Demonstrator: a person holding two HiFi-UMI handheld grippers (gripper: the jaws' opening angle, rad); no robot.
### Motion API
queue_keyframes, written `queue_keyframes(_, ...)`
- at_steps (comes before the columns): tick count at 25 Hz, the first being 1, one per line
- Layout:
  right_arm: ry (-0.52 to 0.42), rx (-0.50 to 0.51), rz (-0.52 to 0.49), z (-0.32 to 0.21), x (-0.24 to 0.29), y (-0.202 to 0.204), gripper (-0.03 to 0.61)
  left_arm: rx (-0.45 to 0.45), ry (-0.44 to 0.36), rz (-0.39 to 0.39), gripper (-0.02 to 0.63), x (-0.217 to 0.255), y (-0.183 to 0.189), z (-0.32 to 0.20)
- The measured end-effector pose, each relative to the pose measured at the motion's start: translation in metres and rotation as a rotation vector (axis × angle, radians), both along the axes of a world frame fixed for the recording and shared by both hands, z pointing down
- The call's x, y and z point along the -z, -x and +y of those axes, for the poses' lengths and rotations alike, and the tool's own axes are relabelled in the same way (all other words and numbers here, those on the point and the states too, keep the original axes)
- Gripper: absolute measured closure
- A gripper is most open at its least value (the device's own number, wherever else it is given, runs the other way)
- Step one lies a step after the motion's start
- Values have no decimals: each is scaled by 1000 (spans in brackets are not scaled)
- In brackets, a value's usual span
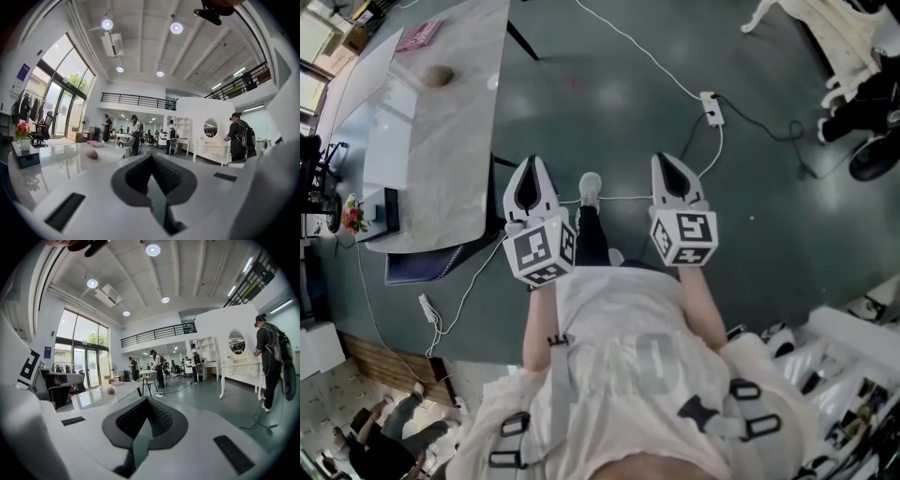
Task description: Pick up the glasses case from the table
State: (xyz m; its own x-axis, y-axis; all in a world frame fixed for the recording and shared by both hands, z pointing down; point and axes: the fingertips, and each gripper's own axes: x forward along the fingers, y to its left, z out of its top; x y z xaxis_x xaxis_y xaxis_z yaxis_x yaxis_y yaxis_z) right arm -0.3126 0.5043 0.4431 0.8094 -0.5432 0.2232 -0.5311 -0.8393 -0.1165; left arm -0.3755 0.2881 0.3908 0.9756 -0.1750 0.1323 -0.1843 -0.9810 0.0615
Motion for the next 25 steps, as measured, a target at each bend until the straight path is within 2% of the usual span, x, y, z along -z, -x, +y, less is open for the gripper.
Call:
queue_keyframes(6, -5, -10, -24, -11, -28, -32, 578, -5, -10, 12, 611, -20, -35, -16)
queue_keyframes(14, 9, 17, -49, -51, -62, -106, 578, 18, -40, 52, 610, -41, -107, -52)
queue_keyframes(25, 57, 25, -93, -120, -49, -252, 578, 38, -62, 14, 610, -26, -257, -127)
